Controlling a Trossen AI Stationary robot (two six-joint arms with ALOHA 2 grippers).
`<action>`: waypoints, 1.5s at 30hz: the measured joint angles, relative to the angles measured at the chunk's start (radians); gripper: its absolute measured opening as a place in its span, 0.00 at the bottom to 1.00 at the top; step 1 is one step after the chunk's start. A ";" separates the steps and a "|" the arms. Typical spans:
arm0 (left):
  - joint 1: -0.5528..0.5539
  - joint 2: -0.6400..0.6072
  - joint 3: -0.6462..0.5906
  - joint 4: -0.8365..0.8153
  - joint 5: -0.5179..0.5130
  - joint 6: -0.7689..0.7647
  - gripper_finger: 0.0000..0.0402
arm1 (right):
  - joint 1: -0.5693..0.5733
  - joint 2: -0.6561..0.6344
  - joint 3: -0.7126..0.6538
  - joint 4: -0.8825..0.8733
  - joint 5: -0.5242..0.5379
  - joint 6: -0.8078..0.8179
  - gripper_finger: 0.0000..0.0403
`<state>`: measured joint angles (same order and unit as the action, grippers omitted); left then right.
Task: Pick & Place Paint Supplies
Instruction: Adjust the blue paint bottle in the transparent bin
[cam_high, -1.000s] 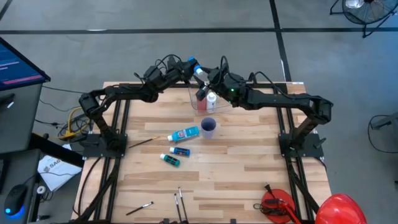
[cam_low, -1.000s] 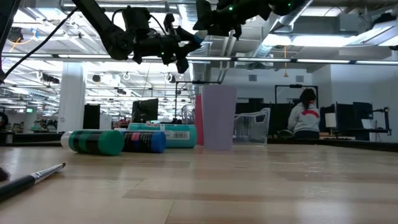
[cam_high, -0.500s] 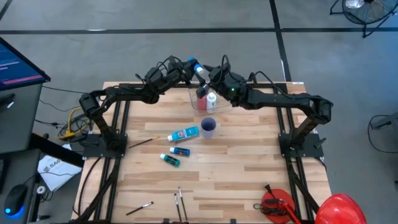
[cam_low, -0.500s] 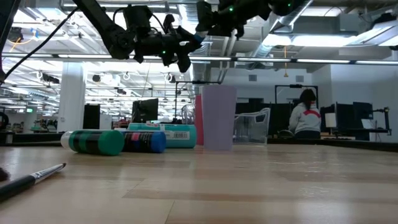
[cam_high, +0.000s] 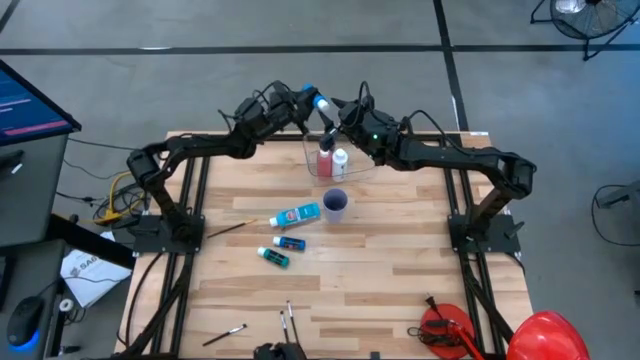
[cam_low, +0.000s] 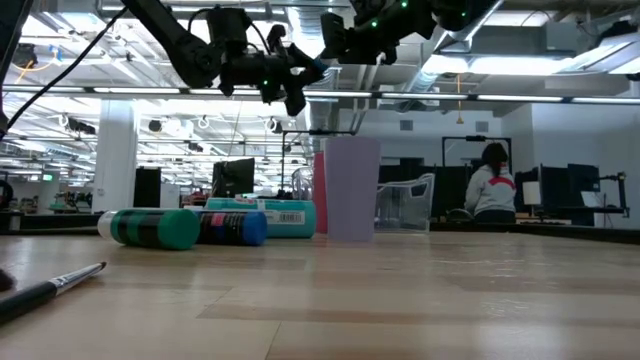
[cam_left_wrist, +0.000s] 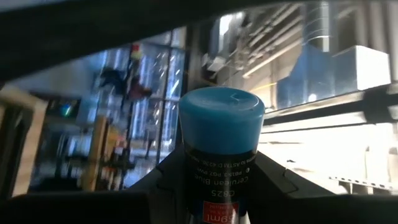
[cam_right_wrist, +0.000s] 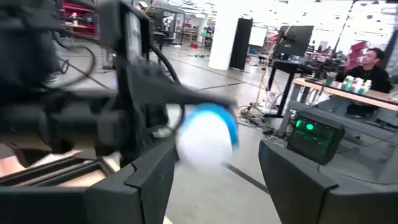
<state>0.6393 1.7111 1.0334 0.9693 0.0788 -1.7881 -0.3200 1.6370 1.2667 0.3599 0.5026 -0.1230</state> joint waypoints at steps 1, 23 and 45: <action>0.005 -0.001 0.010 -0.001 -0.009 0.015 0.25 | -0.008 -0.003 0.000 0.000 -0.001 0.000 0.55; 0.038 0.136 0.183 -0.021 0.124 -0.018 0.25 | -0.115 -0.009 0.000 0.006 -0.189 0.002 0.55; 0.035 0.135 0.183 0.004 0.232 0.003 0.25 | -0.093 -0.010 0.001 0.019 -0.209 -0.030 0.51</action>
<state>0.6745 1.8465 1.2163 0.9734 0.3107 -1.7847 -0.4126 1.6268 1.2678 0.3789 0.2932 -0.1528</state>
